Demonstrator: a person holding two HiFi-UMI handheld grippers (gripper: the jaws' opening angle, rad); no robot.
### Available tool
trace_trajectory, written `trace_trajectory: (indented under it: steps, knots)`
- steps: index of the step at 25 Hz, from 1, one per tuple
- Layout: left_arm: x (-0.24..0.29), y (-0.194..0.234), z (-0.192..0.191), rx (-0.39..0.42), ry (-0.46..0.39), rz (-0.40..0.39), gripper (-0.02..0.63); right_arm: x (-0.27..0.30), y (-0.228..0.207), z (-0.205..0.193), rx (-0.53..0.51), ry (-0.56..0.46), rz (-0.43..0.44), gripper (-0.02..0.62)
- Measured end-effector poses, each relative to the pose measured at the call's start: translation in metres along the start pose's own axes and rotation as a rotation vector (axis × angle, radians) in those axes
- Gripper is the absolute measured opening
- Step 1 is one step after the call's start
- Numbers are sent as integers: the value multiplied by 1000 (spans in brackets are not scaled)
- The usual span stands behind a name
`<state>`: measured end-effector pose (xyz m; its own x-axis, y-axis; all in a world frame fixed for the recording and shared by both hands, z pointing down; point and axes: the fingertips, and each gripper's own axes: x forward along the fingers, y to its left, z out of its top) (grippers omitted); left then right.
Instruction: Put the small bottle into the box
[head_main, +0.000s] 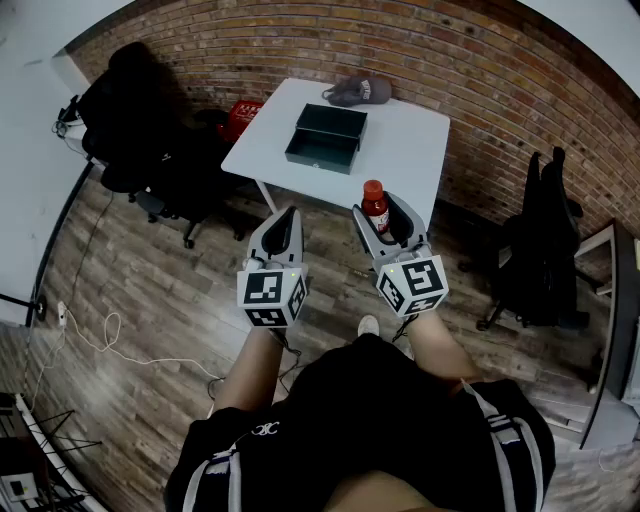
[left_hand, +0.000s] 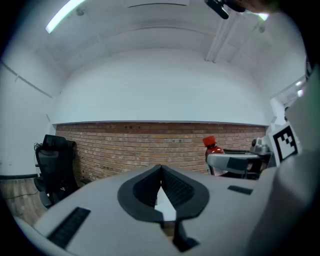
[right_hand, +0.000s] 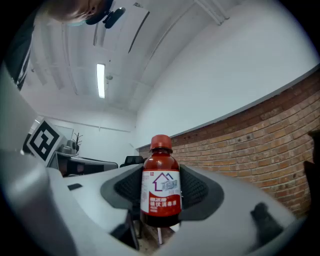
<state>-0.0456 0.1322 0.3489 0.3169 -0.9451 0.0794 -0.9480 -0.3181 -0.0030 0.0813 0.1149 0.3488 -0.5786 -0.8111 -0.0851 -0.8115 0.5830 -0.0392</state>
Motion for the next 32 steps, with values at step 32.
trace_trajectory:
  steps: [32]
  knots:
    - [96,-23,-1,22,40,23,14,50,-93,-9,31,0,21,225]
